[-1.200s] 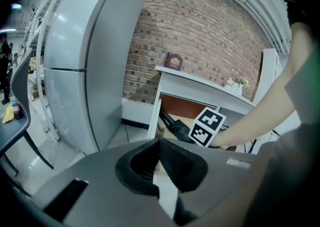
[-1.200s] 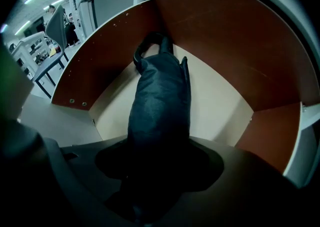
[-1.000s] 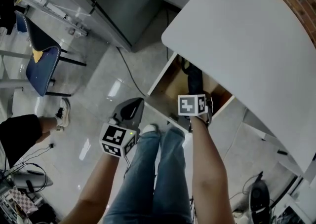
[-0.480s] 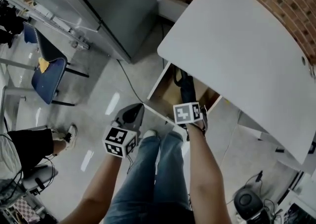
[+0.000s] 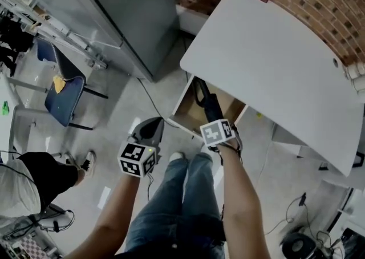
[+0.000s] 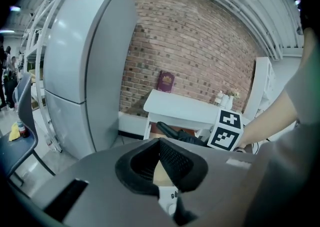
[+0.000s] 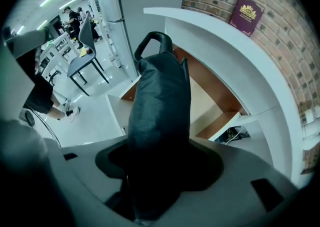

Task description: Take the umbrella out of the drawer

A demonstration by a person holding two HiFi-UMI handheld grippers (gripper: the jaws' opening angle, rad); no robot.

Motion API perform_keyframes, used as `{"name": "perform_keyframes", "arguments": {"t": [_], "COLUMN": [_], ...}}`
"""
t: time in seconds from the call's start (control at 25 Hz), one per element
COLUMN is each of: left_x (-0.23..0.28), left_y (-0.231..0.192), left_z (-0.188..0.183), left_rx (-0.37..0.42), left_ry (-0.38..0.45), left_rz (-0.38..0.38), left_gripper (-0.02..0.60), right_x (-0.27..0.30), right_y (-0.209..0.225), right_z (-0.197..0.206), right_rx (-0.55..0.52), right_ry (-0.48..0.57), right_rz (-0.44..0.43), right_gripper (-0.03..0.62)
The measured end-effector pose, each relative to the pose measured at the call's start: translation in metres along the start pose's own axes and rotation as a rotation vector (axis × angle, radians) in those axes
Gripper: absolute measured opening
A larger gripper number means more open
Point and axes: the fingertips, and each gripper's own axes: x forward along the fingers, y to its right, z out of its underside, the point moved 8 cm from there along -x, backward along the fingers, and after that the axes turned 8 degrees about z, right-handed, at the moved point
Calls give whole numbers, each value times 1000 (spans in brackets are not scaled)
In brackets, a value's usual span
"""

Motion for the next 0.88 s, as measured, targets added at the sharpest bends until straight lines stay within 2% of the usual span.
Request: {"name": "perform_keyframes", "arguments": {"t": [0.4, 0.64, 0.88], "left_x": [-29, -44, -55], "left_y": [14, 15, 19], "left_z": [-29, -58, -91], "left_rx": [25, 76, 138], "left_ry": [29, 69, 132], "left_rz": [26, 74, 116], "left_gripper": [-2, -2, -2], "right_x": [-64, -112, -156], "right_y": [-7, -10, -4], "right_z": [9, 6, 5], "right_rx": [-68, -32, 39], "right_ry": [58, 129, 223], "right_rz": [-26, -22, 18], "right_gripper": [241, 242, 242]}}
